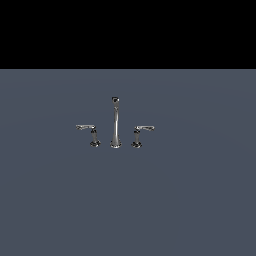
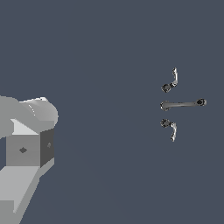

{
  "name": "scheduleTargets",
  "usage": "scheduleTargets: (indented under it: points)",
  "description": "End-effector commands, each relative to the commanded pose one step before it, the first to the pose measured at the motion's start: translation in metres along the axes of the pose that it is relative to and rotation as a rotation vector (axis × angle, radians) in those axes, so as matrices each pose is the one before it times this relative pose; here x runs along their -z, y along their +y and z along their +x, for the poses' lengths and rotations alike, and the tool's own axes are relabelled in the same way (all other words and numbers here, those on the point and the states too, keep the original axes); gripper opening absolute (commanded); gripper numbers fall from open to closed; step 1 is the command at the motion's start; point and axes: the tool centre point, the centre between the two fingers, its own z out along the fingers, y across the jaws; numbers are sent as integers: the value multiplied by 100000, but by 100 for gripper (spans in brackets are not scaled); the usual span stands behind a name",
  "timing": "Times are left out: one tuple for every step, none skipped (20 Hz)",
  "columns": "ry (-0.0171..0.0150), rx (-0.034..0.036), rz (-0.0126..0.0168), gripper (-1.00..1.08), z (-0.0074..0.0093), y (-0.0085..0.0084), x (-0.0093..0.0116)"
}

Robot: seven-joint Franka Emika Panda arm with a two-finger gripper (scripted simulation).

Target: Turn on the faucet by rotating a designated handle.

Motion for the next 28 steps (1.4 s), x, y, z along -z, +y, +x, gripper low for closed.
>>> scheduleTargets:
  points:
    - [0,0,0,-100,0,1,0]
    - [2,-69,-1,-100,10,-6,-14]
    - [3,-169,3,-100,33,-26,-44]
    - [5,-301,5,-100,55,-38,-73]
    - [7,-414,7,-100,77,-56,-102]
    - [9,-539,9,-100,99,-70,-131]
    - [11,-659,10,-100,121,-85,-161]
    - [12,-775,12,-100,144,-102,-190]
    - [14,-900,14,-100,166,-117,-220]
    - [16,-1022,16,-100,189,-133,-250]
    - [18,-1143,18,-100,212,-149,-280]
    - [20,-1265,20,-100,235,-165,-310]
    - [23,-1389,22,-100,258,-181,-340]
    - [25,-1514,24,-100,282,-198,-371]
    - [27,-1639,26,-100,306,-214,-402]
    - [29,-1767,29,-100,330,-230,-433]
    - [31,-1893,31,-100,355,-248,-464]
    - [33,-2022,33,-100,380,-264,-496]
    - [36,-2145,36,-100,404,-281,-527]
    - [38,-2258,38,-100,426,-296,-555]
    - [39,-2360,40,-100,447,-310,-580]
    - [41,-2438,42,-100,463,-320,-599]
    - [41,-2454,43,-100,467,-323,-604]
    - [41,-2461,44,-100,469,-325,-606]
    - [41,-2466,44,-100,471,-326,-607]
    - [41,-2471,45,-100,473,-327,-609]
    - [41,-2474,46,-100,475,-328,-610]
    - [41,-2477,46,-100,477,-329,-610]
